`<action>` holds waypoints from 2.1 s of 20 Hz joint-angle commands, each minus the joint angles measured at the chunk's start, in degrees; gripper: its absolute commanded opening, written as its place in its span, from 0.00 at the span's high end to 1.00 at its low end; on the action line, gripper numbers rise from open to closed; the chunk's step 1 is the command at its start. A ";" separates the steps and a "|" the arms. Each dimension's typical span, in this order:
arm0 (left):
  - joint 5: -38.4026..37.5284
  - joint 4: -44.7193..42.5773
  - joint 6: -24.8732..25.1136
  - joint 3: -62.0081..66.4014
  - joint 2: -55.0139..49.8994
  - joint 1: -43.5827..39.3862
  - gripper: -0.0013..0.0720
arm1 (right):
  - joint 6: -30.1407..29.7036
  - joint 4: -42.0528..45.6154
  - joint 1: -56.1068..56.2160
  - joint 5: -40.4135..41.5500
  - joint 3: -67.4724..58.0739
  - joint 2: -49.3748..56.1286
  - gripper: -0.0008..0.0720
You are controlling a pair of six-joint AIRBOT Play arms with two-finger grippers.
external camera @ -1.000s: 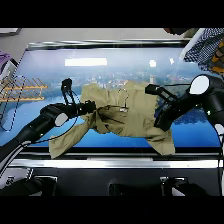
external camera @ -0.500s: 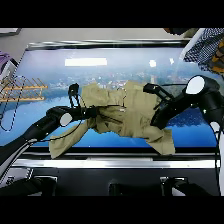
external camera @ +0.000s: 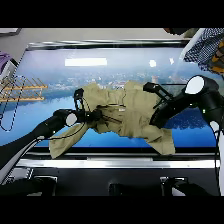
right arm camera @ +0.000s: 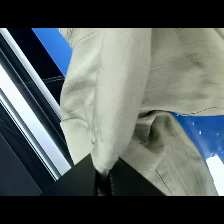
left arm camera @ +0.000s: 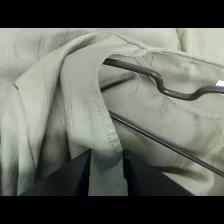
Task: Fold the clothes and pants, and hang the long-sleeved shirts on hangers.
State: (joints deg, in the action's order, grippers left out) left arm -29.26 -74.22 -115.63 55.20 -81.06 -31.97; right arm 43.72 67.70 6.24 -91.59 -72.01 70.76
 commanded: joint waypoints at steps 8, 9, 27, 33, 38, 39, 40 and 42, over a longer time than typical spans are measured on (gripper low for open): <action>1.33 1.14 6.88 4.92 2.73 0.22 0.96 | 1.99 -0.22 0.04 -4.96 0.02 0.00 0.96; 0.61 1.14 7.91 6.10 3.98 0.20 0.96 | 2.14 -0.24 0.04 -5.01 0.02 0.00 0.96; -8.92 0.90 3.82 2.62 14.36 -11.69 0.96 | 9.66 -4.50 0.02 21.79 -3.85 -3.50 0.95; -1.77 0.96 4.22 2.97 12.76 -11.67 0.82 | 11.72 -4.26 0.02 20.85 -3.87 -12.87 0.95; -3.72 0.92 4.26 3.39 16.35 -11.67 0.38 | 17.25 0.70 0.02 21.66 -3.87 -20.87 0.95; -4.04 0.68 4.26 3.39 17.66 -11.67 0.38 | 26.51 5.55 0.02 21.90 -3.87 -22.32 0.95; -4.28 0.66 4.72 3.39 19.04 -11.67 0.38 | 35.19 11.13 0.02 21.46 -3.87 -23.63 0.95; -4.31 0.61 5.31 3.39 21.38 -11.67 0.38 | 38.84 16.41 0.02 22.16 -3.87 -26.18 0.95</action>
State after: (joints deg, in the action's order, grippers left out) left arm -33.15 -73.41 -111.09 58.52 -62.63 -43.64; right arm 70.78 74.63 6.26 -70.41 -75.81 48.36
